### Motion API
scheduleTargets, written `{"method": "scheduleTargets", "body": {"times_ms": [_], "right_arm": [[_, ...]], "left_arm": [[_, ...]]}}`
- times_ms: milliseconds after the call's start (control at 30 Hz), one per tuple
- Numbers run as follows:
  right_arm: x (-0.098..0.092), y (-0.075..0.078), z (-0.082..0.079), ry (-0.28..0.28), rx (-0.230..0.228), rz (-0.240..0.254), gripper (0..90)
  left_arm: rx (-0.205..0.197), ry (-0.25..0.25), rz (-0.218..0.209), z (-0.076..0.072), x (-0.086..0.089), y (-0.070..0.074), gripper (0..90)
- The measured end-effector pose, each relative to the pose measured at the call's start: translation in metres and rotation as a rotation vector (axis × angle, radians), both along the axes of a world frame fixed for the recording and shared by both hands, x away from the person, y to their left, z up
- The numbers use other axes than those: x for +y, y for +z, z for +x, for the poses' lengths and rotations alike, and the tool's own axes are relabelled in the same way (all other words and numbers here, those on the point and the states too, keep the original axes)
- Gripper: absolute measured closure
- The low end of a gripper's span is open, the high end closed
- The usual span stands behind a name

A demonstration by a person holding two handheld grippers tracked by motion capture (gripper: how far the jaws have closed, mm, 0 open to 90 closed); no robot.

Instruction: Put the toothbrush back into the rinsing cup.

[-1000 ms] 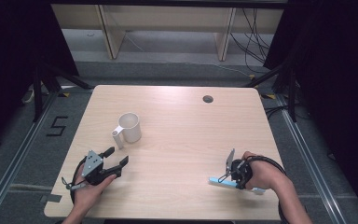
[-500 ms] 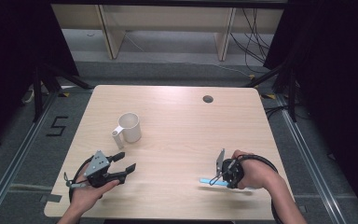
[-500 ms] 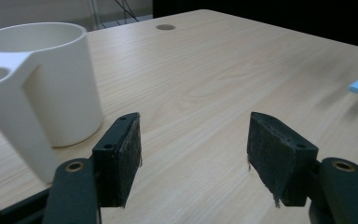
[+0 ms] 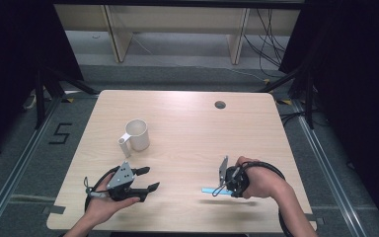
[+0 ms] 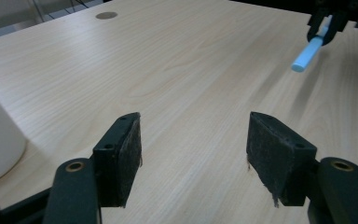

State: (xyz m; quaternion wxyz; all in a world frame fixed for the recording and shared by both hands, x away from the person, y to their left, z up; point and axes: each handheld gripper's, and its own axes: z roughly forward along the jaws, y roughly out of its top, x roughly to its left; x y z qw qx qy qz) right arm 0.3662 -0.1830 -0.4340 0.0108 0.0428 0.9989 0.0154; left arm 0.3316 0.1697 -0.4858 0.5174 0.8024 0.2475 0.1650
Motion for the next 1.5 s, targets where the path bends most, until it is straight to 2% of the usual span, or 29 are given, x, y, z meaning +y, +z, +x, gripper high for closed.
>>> {"method": "scheduleTargets", "body": {"times_ms": [100, 133, 167, 233, 300, 333, 433, 500, 533, 633, 700, 733, 767, 900, 933, 967, 1067, 1167, 1233, 1267, 1300, 1367, 1400, 1500], "right_arm": [[0.005, 0.001, 0.001, 0.023, -0.01, 0.004, 79.4], [0.009, 0.003, 0.003, 0.046, -0.004, 0.012, 79.4], [0.009, 0.003, 0.003, 0.046, -0.004, 0.012, 79.4], [0.015, 0.005, 0.003, 0.044, -0.006, 0.014, 79.4], [0.019, 0.007, 0.004, 0.049, -0.016, 0.014, 79.4], [0.021, 0.008, 0.004, 0.045, -0.016, 0.003, 79.4], [0.025, 0.007, 0.005, 0.068, -0.012, 0.013, 79.4], [0.028, 0.007, 0.005, 0.068, -0.014, 0.011, 79.4], [0.03, 0.007, 0.007, 0.103, -0.017, 0.01, 79.4], [0.035, 0.007, 0.005, 0.065, -0.006, 0.013, 79.4], [0.041, 0.007, 0.01, 0.137, -0.014, 0.011, 79.4], [0.041, 0.007, 0.01, 0.137, -0.014, 0.011, 79.4], [0.044, 0.008, 0.006, 0.081, -0.006, 0.008, 79.4], [0.05, 0.009, 0.009, 0.128, -0.011, 0.013, 79.4], [0.052, 0.01, 0.007, 0.099, -0.009, 0.006, 79.4], [0.053, 0.01, 0.009, 0.122, -0.015, 0.009, 79.4], [0.059, 0.011, 0.009, 0.131, -0.016, 0.01, 79.4], [0.063, 0.012, 0.01, 0.136, -0.023, 0.009, 79.4], [0.067, 0.013, 0.009, 0.134, -0.021, 0.013, 79.4], [0.069, 0.013, 0.014, 0.213, -0.027, 0.009, 79.4], [0.069, 0.012, 0.011, 0.158, -0.017, 0.011, 79.4], [0.071, 0.013, 0.011, 0.161, -0.022, -0.003, 79.4], [0.072, 0.012, 0.012, 0.182, -0.028, 0.017, 79.4], [0.077, 0.013, 0.011, 0.188, -0.028, 0.02, 79.4]], "left_arm": [[0.003, -0.022, 0.005, 0.0, -0.005, 0.0, 35.0], [0.006, -0.048, 0.011, 0.001, -0.009, -0.001, 34.8], [0.006, -0.048, 0.011, 0.001, -0.009, -0.001, 34.5], [0.002, -0.094, 0.01, 0.002, -0.016, -0.004, 33.9], [0.004, -0.104, 0.019, 0.002, -0.018, -0.004, 33.8], [0.007, -0.126, 0.019, 0.004, -0.021, -0.006, 33.9], [0.009, -0.138, 0.03, 0.004, -0.025, -0.006, 34.2], [0.009, -0.151, 0.024, 0.004, -0.028, -0.006, 34.2], [0.014, -0.172, 0.009, 0.004, -0.031, -0.007, 34.2], [0.008, -0.194, 0.02, 0.003, -0.036, -0.006, 34.3], [-0.006, -0.222, 0.003, 0.003, -0.041, -0.007, 34.5], [-0.006, -0.222, 0.003, 0.003, -0.041, -0.007, 35.2], [-0.006, -0.236, 0.016, 0.003, -0.043, -0.007, 36.2], [-0.003, -0.264, 0.019, 0.005, -0.047, -0.008, 38.3], [0.003, -0.263, 0.02, 0.005, -0.049, -0.009, 38.9], [0.002, -0.271, 0.022, 0.006, -0.05, -0.01, 39.5], [0.017, -0.305, 0.014, 0.007, -0.055, -0.014, 41.6], [0.017, -0.32, 0.023, 0.007, -0.057, -0.014, 43.1], [0.018, -0.331, 0.008, 0.007, -0.061, -0.015, 44.7], [0.018, -0.331, 0.008, 0.007, -0.061, -0.015, 45.3], [0.017, -0.336, 0.016, 0.008, -0.062, -0.015, 46.1], [0.016, -0.34, 0.005, 0.008, -0.064, -0.016, 48.0], [0.017, -0.342, 0.015, 0.009, -0.064, -0.016, 48.0], [0.015, -0.347, 0.003, 0.008, -0.067, -0.016, 51.1]]}}
